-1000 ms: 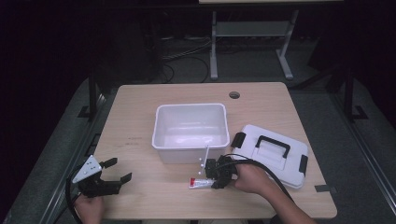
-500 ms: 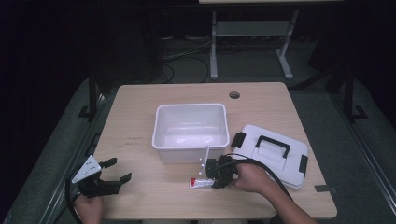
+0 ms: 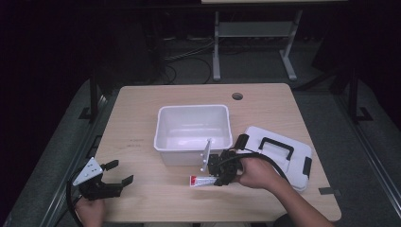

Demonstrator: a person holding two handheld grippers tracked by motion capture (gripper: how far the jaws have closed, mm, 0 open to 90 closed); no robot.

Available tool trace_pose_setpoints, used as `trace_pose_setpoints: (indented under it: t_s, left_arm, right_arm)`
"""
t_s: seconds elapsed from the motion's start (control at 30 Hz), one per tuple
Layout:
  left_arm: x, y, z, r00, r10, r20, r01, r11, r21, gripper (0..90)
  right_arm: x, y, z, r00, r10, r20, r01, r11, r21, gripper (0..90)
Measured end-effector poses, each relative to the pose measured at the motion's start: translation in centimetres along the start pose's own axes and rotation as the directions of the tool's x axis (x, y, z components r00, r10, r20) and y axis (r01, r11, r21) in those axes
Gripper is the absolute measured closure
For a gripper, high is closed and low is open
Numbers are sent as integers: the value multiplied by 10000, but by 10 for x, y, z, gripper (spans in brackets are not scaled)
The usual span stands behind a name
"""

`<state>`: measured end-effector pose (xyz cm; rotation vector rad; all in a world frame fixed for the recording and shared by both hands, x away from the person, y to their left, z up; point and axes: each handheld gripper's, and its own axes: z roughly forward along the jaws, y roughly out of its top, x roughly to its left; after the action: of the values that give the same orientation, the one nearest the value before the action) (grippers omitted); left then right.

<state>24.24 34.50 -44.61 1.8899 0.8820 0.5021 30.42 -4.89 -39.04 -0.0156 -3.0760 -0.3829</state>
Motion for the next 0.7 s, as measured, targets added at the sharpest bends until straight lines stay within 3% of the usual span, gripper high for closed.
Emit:
trace_pose_setpoints:
  t_s: [0.4,0.7]
  left_arm:
    - [0,0,0,10000,-33,-17,33,10000,-10,135]
    - [1,0,-1,10000,-2,-54,2,10000,-16,136]
  right_arm:
    - [-3,13,-43,9999,-165,-42,163,9989,-446,712]
    - [-6,20,-66,9998,-202,31,203,9984,-522,712]
